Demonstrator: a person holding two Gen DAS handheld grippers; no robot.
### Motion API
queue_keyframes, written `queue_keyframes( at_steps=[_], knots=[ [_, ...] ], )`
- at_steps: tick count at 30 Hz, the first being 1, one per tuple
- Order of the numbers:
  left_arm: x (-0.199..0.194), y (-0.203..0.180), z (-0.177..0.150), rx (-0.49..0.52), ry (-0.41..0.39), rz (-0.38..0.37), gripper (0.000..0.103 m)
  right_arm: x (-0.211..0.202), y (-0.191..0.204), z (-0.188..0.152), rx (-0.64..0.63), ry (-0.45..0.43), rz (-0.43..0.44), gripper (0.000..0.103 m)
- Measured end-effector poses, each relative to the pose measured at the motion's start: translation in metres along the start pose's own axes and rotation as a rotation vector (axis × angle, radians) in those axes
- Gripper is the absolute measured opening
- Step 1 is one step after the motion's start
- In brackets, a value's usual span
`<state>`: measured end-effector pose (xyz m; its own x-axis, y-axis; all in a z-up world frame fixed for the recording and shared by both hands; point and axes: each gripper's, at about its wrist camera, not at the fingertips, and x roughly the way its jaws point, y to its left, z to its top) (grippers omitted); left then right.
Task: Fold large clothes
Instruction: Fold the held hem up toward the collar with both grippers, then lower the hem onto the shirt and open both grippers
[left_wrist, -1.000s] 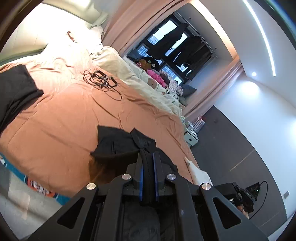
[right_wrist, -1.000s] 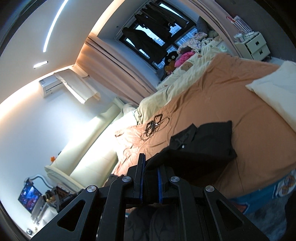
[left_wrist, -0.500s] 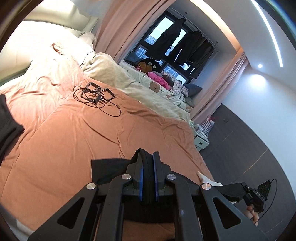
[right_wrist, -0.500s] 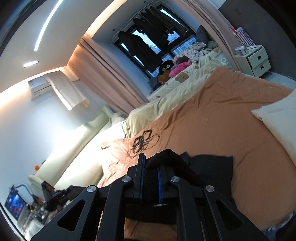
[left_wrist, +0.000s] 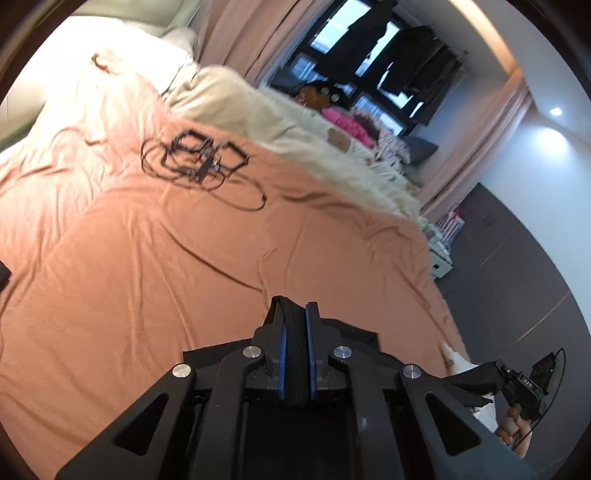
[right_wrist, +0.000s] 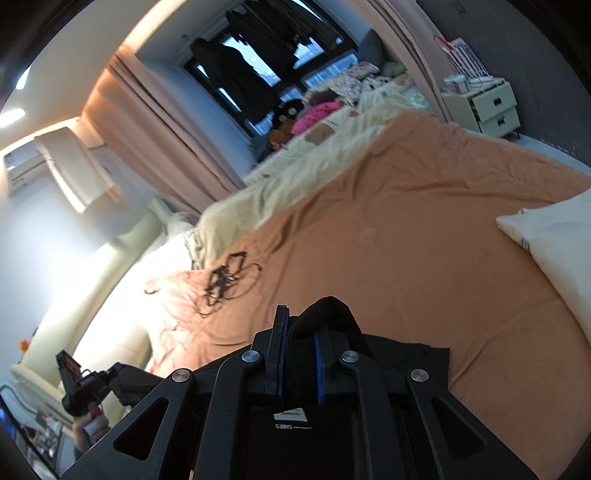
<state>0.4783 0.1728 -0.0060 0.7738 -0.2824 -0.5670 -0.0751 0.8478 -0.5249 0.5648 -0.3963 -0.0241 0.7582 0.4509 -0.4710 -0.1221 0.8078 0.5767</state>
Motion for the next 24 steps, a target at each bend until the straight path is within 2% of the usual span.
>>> queue_keyframes(
  at_steps=[5,9,10,11,12,13,14,15,16,17,19,24],
  knots=[
    [0.052,0.018,-0.002,-0.011,0.055,0.049,0.011,0.046,-0.023,-0.001,0.017,0.050,-0.050,0.012],
    [0.094,0.034,-0.004,-0.058,0.133,0.134,0.013,0.076,-0.036,-0.004,0.013,0.082,-0.082,0.013],
    [0.104,0.039,-0.004,-0.078,0.154,0.140,0.013,0.083,-0.036,-0.006,-0.005,0.084,-0.084,0.016],
    [0.111,0.042,-0.005,-0.092,0.171,0.141,0.015,0.090,-0.036,-0.007,-0.020,0.091,-0.093,0.023],
    [0.121,0.046,-0.007,-0.114,0.196,0.137,0.022,0.095,-0.036,-0.008,-0.025,0.098,-0.096,0.038],
    [0.125,0.047,-0.008,-0.123,0.207,0.132,0.029,0.099,-0.037,-0.010,-0.029,0.099,-0.104,0.049],
    [0.128,0.047,-0.010,-0.129,0.212,0.129,0.054,0.099,-0.038,-0.011,-0.034,0.087,-0.118,0.067],
    [0.129,0.045,-0.010,-0.123,0.205,0.134,0.086,0.097,-0.037,-0.013,-0.052,0.057,-0.141,0.073],
    [0.127,0.043,-0.009,-0.113,0.180,0.133,0.096,0.096,-0.037,-0.014,-0.063,0.054,-0.149,0.073],
    [0.124,0.040,-0.008,-0.102,0.155,0.134,0.101,0.095,-0.037,-0.014,-0.072,0.061,-0.158,0.074],
    [0.115,0.034,-0.006,-0.074,0.120,0.147,0.101,0.092,-0.039,-0.015,-0.081,0.078,-0.170,0.074],
    [0.102,0.040,-0.016,-0.043,0.138,0.179,0.101,0.082,-0.042,-0.019,-0.109,0.106,-0.224,0.074]
  ],
)
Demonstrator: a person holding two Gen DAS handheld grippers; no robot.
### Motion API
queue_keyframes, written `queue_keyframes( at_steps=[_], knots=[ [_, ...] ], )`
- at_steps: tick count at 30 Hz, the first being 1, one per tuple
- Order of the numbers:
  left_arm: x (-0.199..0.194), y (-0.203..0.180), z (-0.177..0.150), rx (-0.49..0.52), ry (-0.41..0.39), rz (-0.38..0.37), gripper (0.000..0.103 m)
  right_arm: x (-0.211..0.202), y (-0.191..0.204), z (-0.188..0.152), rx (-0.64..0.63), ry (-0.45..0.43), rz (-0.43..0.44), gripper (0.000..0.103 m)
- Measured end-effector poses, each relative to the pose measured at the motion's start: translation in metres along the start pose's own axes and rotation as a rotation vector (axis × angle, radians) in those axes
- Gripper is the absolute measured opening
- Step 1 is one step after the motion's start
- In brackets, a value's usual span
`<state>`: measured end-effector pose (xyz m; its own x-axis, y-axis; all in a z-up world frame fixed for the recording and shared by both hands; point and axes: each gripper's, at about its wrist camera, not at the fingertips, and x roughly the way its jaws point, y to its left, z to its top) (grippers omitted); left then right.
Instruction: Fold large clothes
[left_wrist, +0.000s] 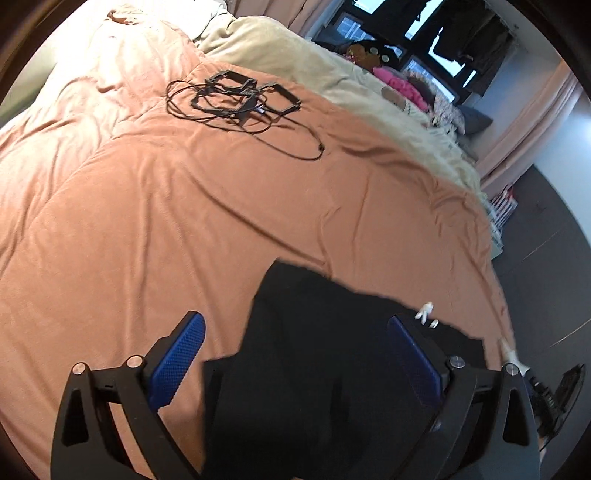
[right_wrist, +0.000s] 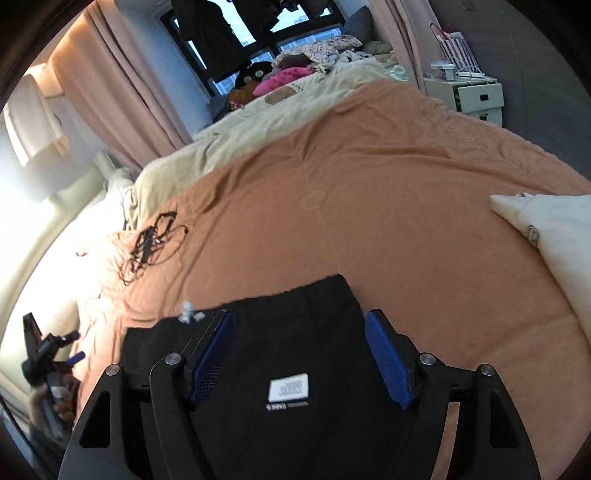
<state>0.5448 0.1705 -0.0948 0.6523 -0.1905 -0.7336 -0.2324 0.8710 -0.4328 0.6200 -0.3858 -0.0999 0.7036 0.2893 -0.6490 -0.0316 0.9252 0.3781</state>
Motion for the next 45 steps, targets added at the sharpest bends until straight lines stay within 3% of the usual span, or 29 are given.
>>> queue_keyframes(
  at_steps=[4,7,9,18,26,32,41,45],
  knots=[
    [-0.013,0.011,-0.022,0.031,0.002,0.048,0.101,-0.005,-0.003,-0.010,-0.012,0.036,-0.019,0.074],
    [-0.019,0.021,-0.039,0.040,0.023,0.060,0.087,-0.007,-0.008,-0.023,-0.023,0.080,-0.041,0.074],
    [-0.021,0.028,-0.051,0.040,0.043,0.080,0.070,-0.009,-0.012,-0.035,-0.031,0.112,-0.065,0.072],
    [-0.030,0.057,-0.107,0.003,0.121,0.096,0.056,-0.007,-0.035,-0.081,-0.004,0.224,-0.112,0.055],
    [-0.037,0.071,-0.148,-0.004,0.167,0.104,0.056,-0.021,-0.049,-0.127,0.013,0.278,-0.168,0.051],
    [-0.046,0.079,-0.171,-0.040,0.187,0.070,0.056,-0.037,-0.055,-0.154,0.028,0.297,-0.187,0.050],
    [-0.054,0.091,-0.181,-0.232,0.191,-0.057,0.055,-0.073,-0.027,-0.133,-0.025,0.277,-0.219,0.042],
    [-0.050,0.088,-0.186,-0.276,0.188,-0.101,0.056,-0.089,0.011,-0.110,-0.088,0.242,-0.192,0.042]
  ],
)
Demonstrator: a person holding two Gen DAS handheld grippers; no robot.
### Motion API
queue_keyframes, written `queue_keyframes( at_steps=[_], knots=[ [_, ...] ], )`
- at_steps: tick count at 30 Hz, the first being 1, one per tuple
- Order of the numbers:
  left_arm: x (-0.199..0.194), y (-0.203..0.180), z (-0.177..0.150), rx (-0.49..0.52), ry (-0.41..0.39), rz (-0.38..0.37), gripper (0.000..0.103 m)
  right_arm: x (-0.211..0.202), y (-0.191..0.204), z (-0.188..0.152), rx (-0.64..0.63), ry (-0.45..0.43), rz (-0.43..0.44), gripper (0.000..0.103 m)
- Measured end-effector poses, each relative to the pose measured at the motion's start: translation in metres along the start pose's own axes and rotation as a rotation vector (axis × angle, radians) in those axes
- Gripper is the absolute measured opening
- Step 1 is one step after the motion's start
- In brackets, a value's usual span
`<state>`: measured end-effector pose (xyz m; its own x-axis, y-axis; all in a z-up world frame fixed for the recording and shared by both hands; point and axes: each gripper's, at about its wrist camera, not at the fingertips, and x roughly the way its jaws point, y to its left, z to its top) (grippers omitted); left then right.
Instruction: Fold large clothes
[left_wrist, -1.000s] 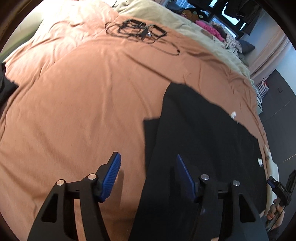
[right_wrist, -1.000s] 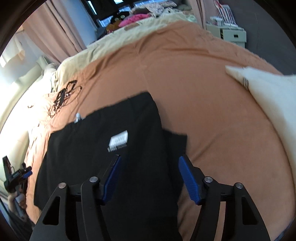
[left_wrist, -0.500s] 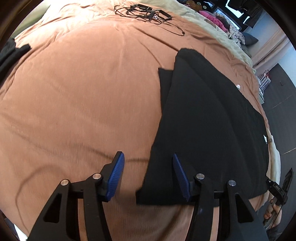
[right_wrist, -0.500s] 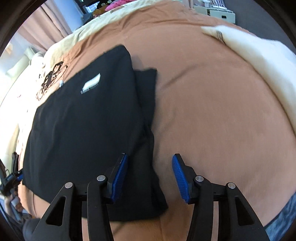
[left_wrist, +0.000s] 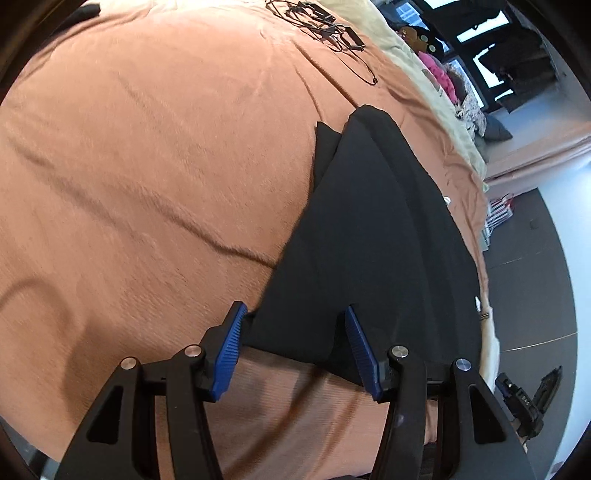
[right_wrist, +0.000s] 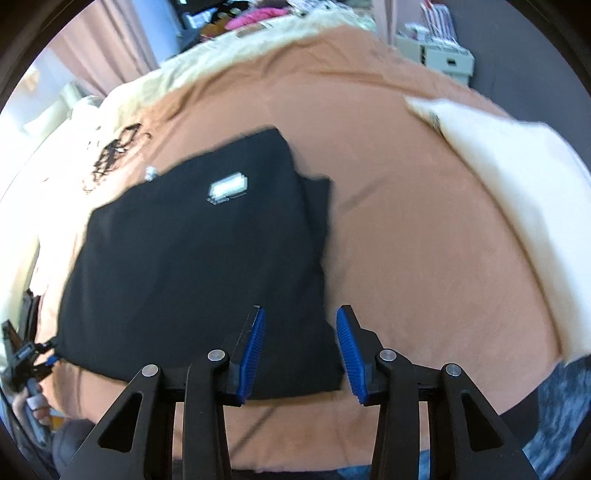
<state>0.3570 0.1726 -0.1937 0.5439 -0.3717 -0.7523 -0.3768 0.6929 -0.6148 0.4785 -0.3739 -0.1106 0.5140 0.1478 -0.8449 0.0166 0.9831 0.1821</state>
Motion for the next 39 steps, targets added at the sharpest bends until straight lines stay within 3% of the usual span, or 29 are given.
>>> queue_keyframes(
  at_steps=[5,11,13,15,19,22,26,39],
  knots=[
    [0.007,-0.002,0.002,-0.023,-0.005,-0.019,0.060,-0.014,0.060,0.011,-0.105,-0.002,0.063,0.042],
    [0.017,-0.004,0.007,-0.029,-0.016,-0.014,0.059,0.006,0.135,0.006,-0.196,0.073,0.138,0.042],
    [0.016,-0.007,0.007,-0.021,-0.023,0.010,0.050,0.016,0.152,0.000,-0.225,0.106,0.147,0.042],
    [0.015,-0.005,0.007,-0.033,-0.027,0.015,0.034,0.031,0.171,-0.007,-0.256,0.145,0.154,0.042],
    [0.012,-0.001,0.008,-0.057,-0.032,-0.021,0.024,0.067,0.195,-0.022,-0.303,0.215,0.140,0.042],
    [0.010,-0.002,0.007,-0.049,-0.039,-0.023,0.023,0.095,0.203,-0.030,-0.316,0.263,0.122,0.036],
    [0.006,-0.002,0.005,-0.059,-0.047,-0.029,0.022,0.118,0.202,-0.023,-0.309,0.260,0.102,0.032],
    [0.010,0.005,0.005,-0.153,-0.038,-0.056,0.022,0.168,0.204,0.039,-0.229,0.200,0.101,0.020]
  ],
)
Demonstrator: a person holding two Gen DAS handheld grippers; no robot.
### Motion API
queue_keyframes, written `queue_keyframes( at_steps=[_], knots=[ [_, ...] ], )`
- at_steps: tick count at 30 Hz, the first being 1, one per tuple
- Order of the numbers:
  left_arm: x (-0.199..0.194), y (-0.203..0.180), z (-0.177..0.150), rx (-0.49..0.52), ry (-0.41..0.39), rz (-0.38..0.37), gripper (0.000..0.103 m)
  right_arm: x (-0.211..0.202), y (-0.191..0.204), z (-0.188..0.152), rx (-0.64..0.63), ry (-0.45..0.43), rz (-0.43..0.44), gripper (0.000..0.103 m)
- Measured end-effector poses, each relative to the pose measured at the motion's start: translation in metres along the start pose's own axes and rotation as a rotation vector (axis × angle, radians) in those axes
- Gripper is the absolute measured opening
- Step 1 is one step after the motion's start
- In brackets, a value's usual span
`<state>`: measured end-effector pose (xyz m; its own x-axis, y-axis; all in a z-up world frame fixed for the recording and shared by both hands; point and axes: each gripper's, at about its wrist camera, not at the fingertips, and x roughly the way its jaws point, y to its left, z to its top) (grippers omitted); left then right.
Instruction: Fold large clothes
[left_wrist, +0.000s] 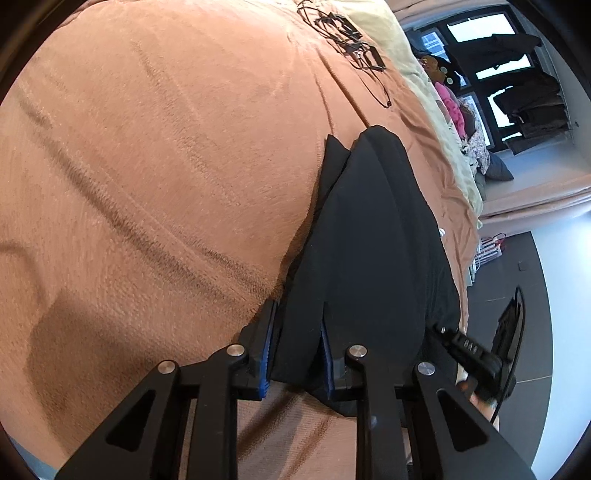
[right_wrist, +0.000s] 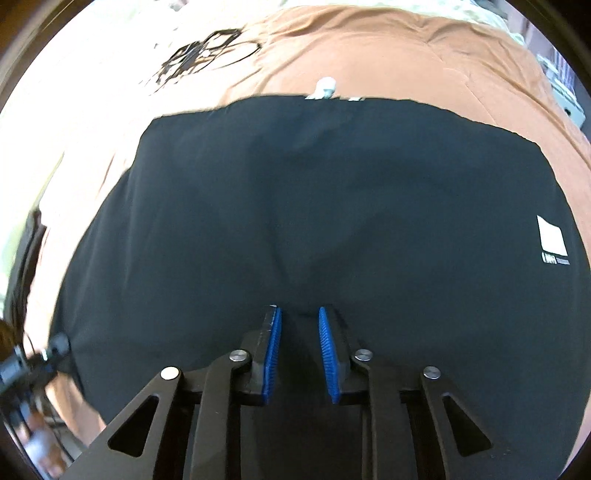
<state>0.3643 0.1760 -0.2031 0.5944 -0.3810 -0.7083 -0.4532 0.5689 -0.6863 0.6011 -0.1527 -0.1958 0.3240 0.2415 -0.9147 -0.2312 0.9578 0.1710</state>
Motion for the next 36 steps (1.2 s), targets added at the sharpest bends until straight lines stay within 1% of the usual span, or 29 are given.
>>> queue_keyframes(
  at_steps=[4,8,10,14,16,17,18,20,22,24,25,26,28,29,32,36],
  knots=[
    [0.005,0.002,0.004,-0.047,0.023,-0.004,0.026,0.003,-0.009,0.025,0.038,-0.025,0.019,0.020],
    [0.011,0.002,0.008,-0.063,0.044,-0.026,0.046,0.013,-0.019,0.047,0.081,-0.027,0.048,0.014],
    [0.013,-0.001,0.008,-0.053,0.042,-0.018,0.047,0.017,-0.022,0.058,0.084,-0.038,0.039,0.012],
    [0.018,-0.004,0.009,-0.033,0.031,0.001,0.047,0.025,-0.021,0.079,0.105,-0.064,0.031,0.012],
    [0.019,-0.006,0.009,-0.022,0.017,0.019,0.038,0.032,-0.025,0.090,0.119,-0.070,0.034,0.011],
    [0.019,-0.007,0.009,-0.020,0.014,0.024,0.029,0.035,-0.028,0.095,0.125,-0.075,0.034,0.010],
    [0.020,-0.007,0.009,-0.023,0.015,0.023,0.022,0.036,-0.030,0.099,0.128,-0.087,0.034,0.010],
    [0.016,-0.010,0.009,-0.028,0.011,0.008,0.018,0.034,-0.030,0.104,0.129,-0.106,0.046,0.010],
    [0.008,-0.014,0.010,-0.013,-0.004,-0.020,0.016,0.020,-0.029,0.099,0.143,-0.105,0.064,0.010],
    [0.000,-0.019,0.010,-0.007,-0.012,-0.048,0.015,-0.004,-0.030,0.087,0.143,-0.137,0.108,0.010],
    [-0.005,-0.023,0.011,-0.003,-0.017,-0.067,0.015,-0.021,-0.034,0.071,0.132,-0.146,0.109,0.011],
    [-0.009,-0.027,0.011,0.001,-0.021,-0.091,0.013,-0.030,-0.032,0.063,0.122,-0.150,0.101,0.013],
    [-0.018,-0.038,0.012,0.017,-0.030,-0.144,0.013,-0.050,-0.032,0.045,0.121,-0.165,0.127,0.014],
    [-0.022,-0.045,0.012,0.031,-0.036,-0.149,0.013,-0.058,-0.034,0.033,0.130,-0.170,0.139,0.015],
    [-0.032,-0.069,0.011,0.084,-0.046,-0.179,0.013,-0.067,-0.039,0.003,0.146,-0.163,0.176,0.016],
    [-0.046,-0.099,0.009,0.148,-0.057,-0.208,0.013,-0.070,-0.032,-0.034,0.142,-0.141,0.216,0.016]
  ],
)
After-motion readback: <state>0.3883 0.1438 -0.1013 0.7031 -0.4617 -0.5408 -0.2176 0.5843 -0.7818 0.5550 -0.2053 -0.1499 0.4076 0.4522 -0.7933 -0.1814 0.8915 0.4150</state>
